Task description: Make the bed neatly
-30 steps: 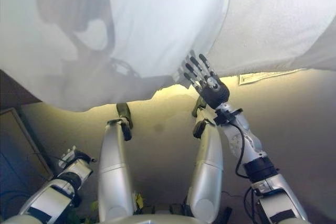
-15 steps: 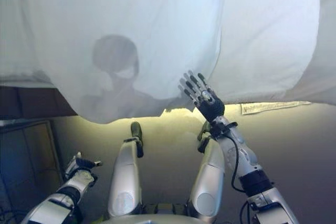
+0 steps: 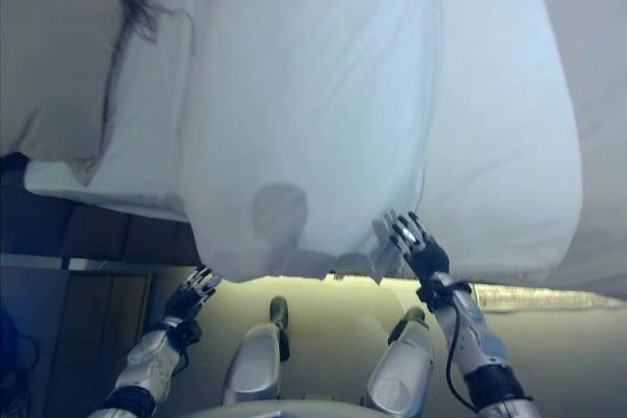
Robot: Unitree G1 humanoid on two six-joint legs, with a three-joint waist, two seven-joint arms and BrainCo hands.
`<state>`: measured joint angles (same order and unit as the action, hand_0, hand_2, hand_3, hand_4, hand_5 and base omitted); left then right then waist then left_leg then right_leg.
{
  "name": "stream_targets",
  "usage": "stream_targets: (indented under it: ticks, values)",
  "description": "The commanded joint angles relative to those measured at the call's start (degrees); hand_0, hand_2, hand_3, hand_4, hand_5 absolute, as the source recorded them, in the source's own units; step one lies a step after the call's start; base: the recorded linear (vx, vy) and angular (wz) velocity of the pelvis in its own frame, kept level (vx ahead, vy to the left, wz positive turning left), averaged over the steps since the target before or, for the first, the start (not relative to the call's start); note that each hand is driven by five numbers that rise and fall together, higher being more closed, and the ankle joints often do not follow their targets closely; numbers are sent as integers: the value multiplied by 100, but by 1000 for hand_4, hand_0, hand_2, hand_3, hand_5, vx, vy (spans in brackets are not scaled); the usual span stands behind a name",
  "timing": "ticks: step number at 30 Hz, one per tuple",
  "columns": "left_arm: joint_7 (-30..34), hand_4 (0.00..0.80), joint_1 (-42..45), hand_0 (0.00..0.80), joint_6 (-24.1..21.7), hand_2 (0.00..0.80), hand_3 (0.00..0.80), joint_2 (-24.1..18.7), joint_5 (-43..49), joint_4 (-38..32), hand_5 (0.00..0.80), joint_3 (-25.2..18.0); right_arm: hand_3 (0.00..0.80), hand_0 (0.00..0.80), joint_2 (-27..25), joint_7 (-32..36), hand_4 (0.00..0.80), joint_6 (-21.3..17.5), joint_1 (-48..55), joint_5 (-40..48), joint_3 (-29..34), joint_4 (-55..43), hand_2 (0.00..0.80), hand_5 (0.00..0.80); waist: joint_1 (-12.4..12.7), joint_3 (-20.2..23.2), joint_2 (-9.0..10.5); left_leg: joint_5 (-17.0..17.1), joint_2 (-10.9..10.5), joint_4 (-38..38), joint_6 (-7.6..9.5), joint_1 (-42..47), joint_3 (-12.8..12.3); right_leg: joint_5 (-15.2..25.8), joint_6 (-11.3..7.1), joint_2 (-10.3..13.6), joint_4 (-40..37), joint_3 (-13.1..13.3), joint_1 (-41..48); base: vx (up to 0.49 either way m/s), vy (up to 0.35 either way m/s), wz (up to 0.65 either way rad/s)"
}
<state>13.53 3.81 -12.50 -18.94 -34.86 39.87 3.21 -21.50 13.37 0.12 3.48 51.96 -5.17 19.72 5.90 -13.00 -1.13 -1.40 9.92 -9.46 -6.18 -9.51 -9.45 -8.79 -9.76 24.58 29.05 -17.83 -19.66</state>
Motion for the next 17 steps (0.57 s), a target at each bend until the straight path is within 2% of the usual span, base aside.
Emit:
stream_targets:
  ticks: [1,6,11,15,17]
  values:
    - [100,0,-93,0,143,0,0,-426,-513,-695,0,-404,0,0,364,318,0,-521,-30,-216,235,-132,0,0,232,198,283,213,10,209,60,166,-16,1898,-499,-81,-2339,-150,1106,138,-109,29]
    - [381,0,-225,0,501,0,0,-383,-469,-1374,0,-299,0,0,771,612,0,-342,109,236,118,17,0,0,294,544,410,129,-129,162,180,449,-41,1984,-453,-110,-2350,-126,1432,94,-102,11]
    - [790,0,-380,0,778,0,0,-241,-808,-1875,0,68,0,0,985,600,0,-490,-44,514,154,486,0,0,358,737,423,64,-215,232,270,714,-135,2099,-438,-147,-2525,-203,1733,47,-59,9]
    - [751,0,-573,0,1041,0,0,-146,-1144,-1926,0,215,0,0,1070,243,0,-538,-135,341,138,646,0,0,318,838,467,-86,-293,113,356,842,-202,2204,-454,-61,-2397,-142,1795,71,-34,5]
    - [436,0,-618,0,1145,0,0,-114,-1237,-1949,0,209,0,0,1075,181,0,-490,-131,298,110,679,0,0,272,868,492,-174,-323,21,413,888,-214,2214,-438,-36,-2285,-75,1788,56,-22,0]
